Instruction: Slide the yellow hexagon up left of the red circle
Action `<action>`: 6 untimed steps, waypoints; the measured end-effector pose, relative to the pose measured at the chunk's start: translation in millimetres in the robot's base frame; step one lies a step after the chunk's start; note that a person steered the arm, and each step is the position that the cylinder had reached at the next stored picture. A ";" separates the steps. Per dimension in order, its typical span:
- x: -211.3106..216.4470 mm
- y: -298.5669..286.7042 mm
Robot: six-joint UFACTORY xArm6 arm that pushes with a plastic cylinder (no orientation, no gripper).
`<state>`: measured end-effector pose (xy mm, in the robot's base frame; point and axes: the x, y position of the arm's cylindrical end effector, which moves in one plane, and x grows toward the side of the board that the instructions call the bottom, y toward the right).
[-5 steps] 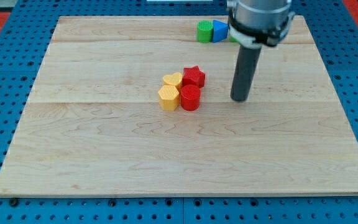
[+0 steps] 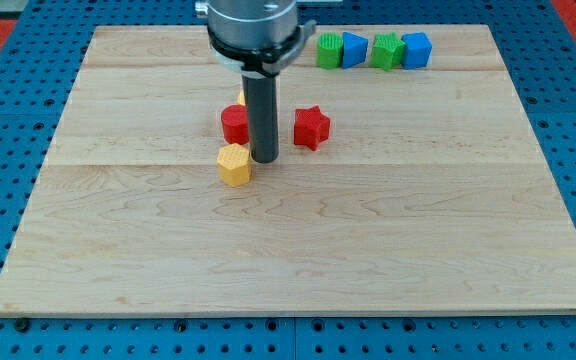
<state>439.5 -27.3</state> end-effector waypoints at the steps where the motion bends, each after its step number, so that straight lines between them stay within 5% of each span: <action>1: 23.7 15.8; 3: 12.7 -117.2; 5: 36.8 -160.2; 6: 5.7 -151.6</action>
